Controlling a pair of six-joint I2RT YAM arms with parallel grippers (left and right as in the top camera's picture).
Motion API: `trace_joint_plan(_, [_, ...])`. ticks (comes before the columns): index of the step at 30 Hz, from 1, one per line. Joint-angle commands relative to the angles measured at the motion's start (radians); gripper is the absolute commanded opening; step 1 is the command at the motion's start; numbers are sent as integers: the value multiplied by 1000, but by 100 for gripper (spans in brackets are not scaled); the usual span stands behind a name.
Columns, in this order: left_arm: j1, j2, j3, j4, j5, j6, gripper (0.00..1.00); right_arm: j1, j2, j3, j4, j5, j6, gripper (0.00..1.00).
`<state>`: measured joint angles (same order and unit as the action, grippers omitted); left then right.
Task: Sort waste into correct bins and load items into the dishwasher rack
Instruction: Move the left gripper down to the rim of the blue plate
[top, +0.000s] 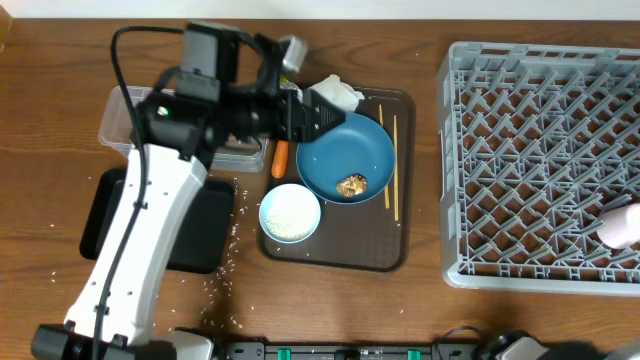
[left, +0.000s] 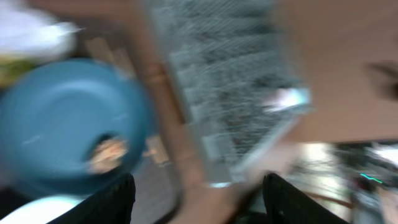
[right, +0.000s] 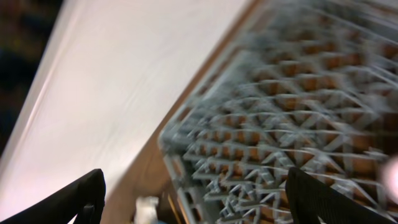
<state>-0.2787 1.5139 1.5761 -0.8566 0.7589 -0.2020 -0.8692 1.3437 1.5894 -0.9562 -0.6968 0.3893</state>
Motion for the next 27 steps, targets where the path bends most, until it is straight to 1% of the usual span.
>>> trace_joint_plan(1, [-41, -6, 2, -81, -482, 32, 66, 154, -49, 8, -23, 112, -129, 87])
trace_joint_plan(4, [-47, 6, -3, -160, -543, 33, 66, 314, -68, 8, -90, 218, -183, 88])
trace_joint_plan(7, [-47, 19, -22, -198, -578, 32, 66, 451, -63, 2, -158, 330, -188, 90])
trace_joint_plan(10, [-47, 24, -38, -244, -578, 28, 65, 547, -46, -4, -187, 357, -188, 92])
trace_joint_plan(13, [-46, 24, -47, -262, -615, 28, 65, 598, -28, -4, -201, 357, -188, 93])
trace_joint_plan(17, [-47, 31, -47, -204, -701, 34, 65, 650, -11, -5, -208, 352, -188, 94])
trace_joint_plan(25, [-79, 125, -47, -97, -696, 41, 65, 719, 20, -6, -208, 353, -187, 93])
trace_joint_plan(27, [-97, 158, -47, -60, -697, 65, 65, 727, 26, -6, -207, 353, -180, 93])
